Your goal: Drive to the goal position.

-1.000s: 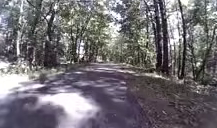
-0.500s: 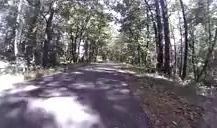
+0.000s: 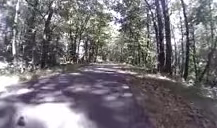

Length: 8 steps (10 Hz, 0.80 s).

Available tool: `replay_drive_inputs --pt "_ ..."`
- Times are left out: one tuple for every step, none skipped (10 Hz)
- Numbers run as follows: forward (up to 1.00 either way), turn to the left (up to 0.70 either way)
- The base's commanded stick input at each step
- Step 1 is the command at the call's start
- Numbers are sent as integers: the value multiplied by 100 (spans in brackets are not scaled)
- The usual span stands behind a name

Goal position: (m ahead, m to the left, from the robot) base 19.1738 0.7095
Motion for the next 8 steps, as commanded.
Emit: replay_drive_inputs --pt "45 0" --pt "45 0" --pt "45 0" --pt "45 0" --pt "45 0" --pt "45 0" --pt "45 0" --pt "45 0"
